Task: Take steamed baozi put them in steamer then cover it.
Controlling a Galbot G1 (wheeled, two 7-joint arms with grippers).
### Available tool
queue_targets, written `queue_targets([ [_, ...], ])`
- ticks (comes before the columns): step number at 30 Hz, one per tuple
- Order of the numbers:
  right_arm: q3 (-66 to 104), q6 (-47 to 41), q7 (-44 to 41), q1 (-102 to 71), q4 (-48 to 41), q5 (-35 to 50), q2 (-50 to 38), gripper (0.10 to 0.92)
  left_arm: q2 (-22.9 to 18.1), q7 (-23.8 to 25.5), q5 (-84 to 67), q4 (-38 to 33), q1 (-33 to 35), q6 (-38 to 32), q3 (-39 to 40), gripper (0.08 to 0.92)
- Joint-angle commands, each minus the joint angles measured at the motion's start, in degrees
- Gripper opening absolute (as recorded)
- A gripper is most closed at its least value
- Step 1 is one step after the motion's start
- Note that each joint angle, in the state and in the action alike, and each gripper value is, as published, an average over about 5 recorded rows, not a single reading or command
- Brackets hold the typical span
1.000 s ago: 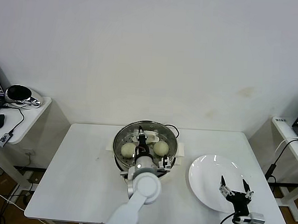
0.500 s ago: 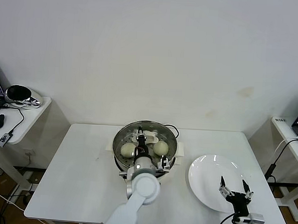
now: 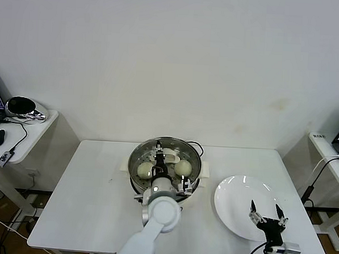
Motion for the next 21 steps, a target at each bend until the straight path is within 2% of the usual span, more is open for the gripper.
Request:
queue_targets([
  [1,-0.01,0.08,0.03,0.01,-0.06,-0.04,0.06,0.823,0.74,0.09,0.10,-2.76,1.49,2.28,0.89,0.380],
  [15,0.04,0.21,0.02,0.14,-0.42,-0.14,0.01,0.823,2.20,2.37,-1.16,-8.51,3.44,2.29,2.10,0.776],
  [21,0.03,0.33,0.03,0.25,-0.84,-0.12,-0.02,0.823,2.59,3.58,-1.41,-10.94,4.38,2.30,2.19,0.822],
])
